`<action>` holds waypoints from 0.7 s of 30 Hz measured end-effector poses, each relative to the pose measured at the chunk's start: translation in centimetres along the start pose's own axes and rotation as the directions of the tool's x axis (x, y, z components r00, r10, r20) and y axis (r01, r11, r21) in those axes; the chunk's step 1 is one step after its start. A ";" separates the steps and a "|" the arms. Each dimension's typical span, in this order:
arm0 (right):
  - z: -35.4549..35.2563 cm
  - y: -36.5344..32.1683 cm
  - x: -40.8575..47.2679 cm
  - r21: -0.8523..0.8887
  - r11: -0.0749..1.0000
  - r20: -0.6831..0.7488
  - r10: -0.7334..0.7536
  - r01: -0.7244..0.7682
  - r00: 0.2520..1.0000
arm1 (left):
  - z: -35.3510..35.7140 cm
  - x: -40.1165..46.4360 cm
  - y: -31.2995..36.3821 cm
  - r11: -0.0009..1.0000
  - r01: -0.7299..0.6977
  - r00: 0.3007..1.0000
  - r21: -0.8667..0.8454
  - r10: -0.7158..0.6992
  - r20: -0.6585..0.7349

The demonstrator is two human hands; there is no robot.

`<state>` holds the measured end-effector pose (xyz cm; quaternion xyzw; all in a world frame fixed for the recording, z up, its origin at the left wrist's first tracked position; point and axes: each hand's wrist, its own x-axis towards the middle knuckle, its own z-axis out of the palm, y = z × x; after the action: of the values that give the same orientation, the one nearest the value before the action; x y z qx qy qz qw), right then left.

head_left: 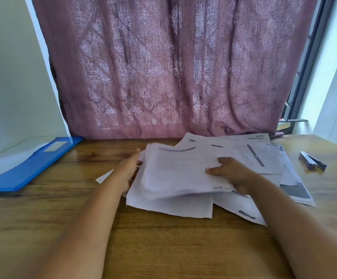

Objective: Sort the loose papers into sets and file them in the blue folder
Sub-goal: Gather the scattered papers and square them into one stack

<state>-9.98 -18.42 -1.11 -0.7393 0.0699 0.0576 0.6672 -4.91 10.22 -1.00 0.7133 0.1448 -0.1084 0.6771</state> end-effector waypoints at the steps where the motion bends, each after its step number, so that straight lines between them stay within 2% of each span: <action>1: 0.4 0.3 0.0 -0.101 0.995 0.011 -0.001 0.002 1.000 | 0.3 -0.6 0.1 1.000 -0.006 0.998 0.007 0.006 0.059; 3: 1.3 0.5 0.1 -0.367 0.929 0.041 -0.031 0.044 0.999 | 0.5 -0.7 -0.3 0.990 -0.090 0.982 0.108 0.070 0.176; 5: 2.0 0.4 0.1 -0.546 0.834 0.009 -0.084 0.075 0.996 | 0.6 -0.8 -0.5 0.955 -0.204 0.964 0.214 0.158 0.215; 7: 2.1 0.1 0.5 -0.648 0.758 -0.117 -0.195 0.074 0.974 | 0.5 -0.5 -0.5 0.938 -0.300 0.942 0.175 0.262 0.209; 8: 1.9 0.0 0.7 -0.652 0.755 -0.175 -0.237 0.068 0.956 | 0.4 -0.5 -0.4 0.934 -0.338 0.927 0.112 0.310 0.211; 9: 1.6 -0.1 0.7 -0.599 0.799 -0.216 -0.230 0.058 0.949 | 0.4 -0.8 -0.2 0.930 -0.366 0.910 0.035 0.350 0.222; 10: 1.3 -0.3 0.7 -0.466 0.883 -0.225 -0.179 0.055 0.958 | 0.4 -1.0 -0.1 0.923 -0.383 0.893 -0.044 0.382 0.237; 11: 0.9 -0.6 0.3 -0.264 0.963 -0.187 -0.101 0.049 0.977 | 0.7 -1.4 0.1 0.910 -0.402 0.874 -0.104 0.415 0.253; 12: 0.6 -0.8 0.1 -0.056 0.998 -0.103 -0.026 0.020 0.994 | 1.1 -1.4 0.0 0.902 -0.400 0.867 -0.163 0.430 0.253; 13: 0.5 -0.9 -0.2 0.092 0.996 -0.018 0.014 -0.012 1.000 | 1.4 -1.6 0.0 0.902 -0.379 0.869 -0.206 0.424 0.255; 15: 0.4 -0.8 -0.3 0.207 0.978 0.037 0.011 -0.019 0.999 | 2.1 -1.7 -0.2 0.907 -0.210 0.883 -0.366 0.337 0.328; 17: 0.1 -0.7 0.1 0.279 0.960 -0.046 -0.008 0.021 0.999 | 2.6 -1.9 -0.4 0.785 0.022 0.857 -0.619 0.304 0.415; 18: -0.1 -0.7 0.3 0.322 0.946 -0.097 -0.010 0.041 0.995 | 2.8 -1.5 -0.6 0.750 0.007 0.866 -0.662 0.326 0.379; 19: -0.6 -0.8 0.5 0.375 0.925 -0.136 -0.006 0.057 0.991 | 3.1 -1.4 -0.8 0.811 -0.115 0.864 -0.574 0.367 0.344; 20: -1.1 -0.9 0.6 0.431 0.900 -0.176 0.012 0.066 0.984 | 3.4 -1.3 -1.2 0.887 -0.350 0.846 -0.301 0.437 0.306; 21: -1.8 -1.0 0.8 0.502 0.861 -0.217 0.041 0.076 0.975 | 3.7 -1.2 -1.8 0.822 -0.560 0.804 0.106 0.508 0.309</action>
<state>-9.04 -20.16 -0.08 -0.5400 0.1491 -0.0511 0.8268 -6.51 6.54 -2.51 0.7655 -0.1662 -0.0209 0.6212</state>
